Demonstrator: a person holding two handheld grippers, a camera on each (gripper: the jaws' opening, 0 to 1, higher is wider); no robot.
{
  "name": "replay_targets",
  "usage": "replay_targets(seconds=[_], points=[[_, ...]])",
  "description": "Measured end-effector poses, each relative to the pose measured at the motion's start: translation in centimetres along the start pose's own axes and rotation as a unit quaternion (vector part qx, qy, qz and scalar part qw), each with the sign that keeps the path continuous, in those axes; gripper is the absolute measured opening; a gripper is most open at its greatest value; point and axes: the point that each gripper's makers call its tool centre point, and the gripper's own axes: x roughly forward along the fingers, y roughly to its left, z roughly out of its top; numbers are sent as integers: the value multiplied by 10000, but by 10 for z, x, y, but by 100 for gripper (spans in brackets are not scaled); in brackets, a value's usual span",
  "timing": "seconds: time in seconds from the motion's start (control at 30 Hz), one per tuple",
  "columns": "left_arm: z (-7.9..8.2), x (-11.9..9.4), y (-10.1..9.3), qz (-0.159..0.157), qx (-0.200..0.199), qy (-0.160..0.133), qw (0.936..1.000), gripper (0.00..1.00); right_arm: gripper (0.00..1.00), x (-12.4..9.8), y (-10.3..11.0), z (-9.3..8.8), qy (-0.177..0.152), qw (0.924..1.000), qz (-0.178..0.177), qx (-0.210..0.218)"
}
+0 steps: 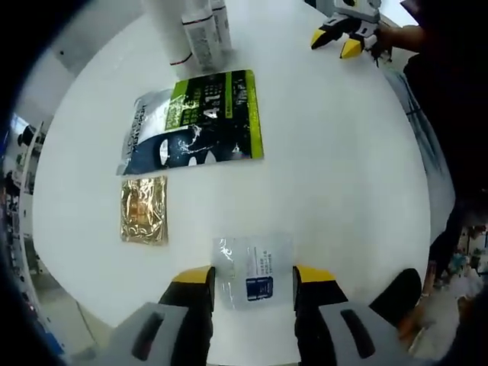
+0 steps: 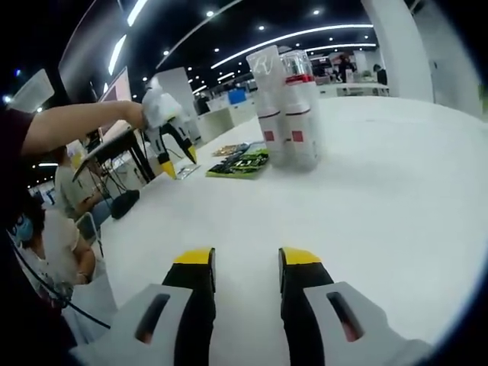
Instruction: Arrange the skincare products in the storage area until every visible bottle or jar stands upright without overlapping.
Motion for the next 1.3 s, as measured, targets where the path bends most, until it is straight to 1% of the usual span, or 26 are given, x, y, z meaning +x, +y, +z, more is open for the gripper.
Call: replay_targets(seconds=[0.07, 0.17, 0.23, 0.3, 0.4, 0.5, 0.6, 0.77, 0.83, 1.0, 1.13, 1.3], points=[[0, 0, -1, 21, -53, 16, 10000, 41, 31, 0, 0, 0, -88, 10000, 0, -4], [0, 0, 0, 78, -74, 51, 9999, 41, 29, -1, -1, -1, -344, 9994, -3, 0], [0, -1, 0, 96, -61, 64, 9999, 41, 29, -1, -1, -1, -384, 9993, -5, 3], [2, 0, -1, 82, -36, 52, 9999, 41, 29, -3, 0, -1, -512, 9987, 13, -2], [7, -1, 0, 113, 12, 38, 9999, 41, 32, -4, 3, 1, -597, 9982, 54, -62], [15, -3, 4, 146, 77, -2, 9999, 41, 32, -4, 0, 2, -734, 9973, 22, -43], [26, -7, 10, 211, 216, -15, 9995, 41, 31, -8, -2, 8, -917, 9958, 23, 69], [39, -11, 17, 276, 330, -57, 9991, 41, 31, -8, -3, 8, -927, 9957, 12, 91], [41, -10, 20, 318, 379, -50, 9988, 41, 31, -8, -3, 7, -917, 9958, 7, 63], [46, -6, 28, 309, 344, -52, 9989, 41, 31, -8, -2, 7, -894, 9960, -5, -27], [51, -4, 30, 316, 327, -95, 9989, 41, 30, -7, -3, 6, -886, 9961, -4, -41], [54, 3, 29, 224, 298, -74, 9993, 41, 30, -7, -3, 6, -878, 9961, -6, -60]])
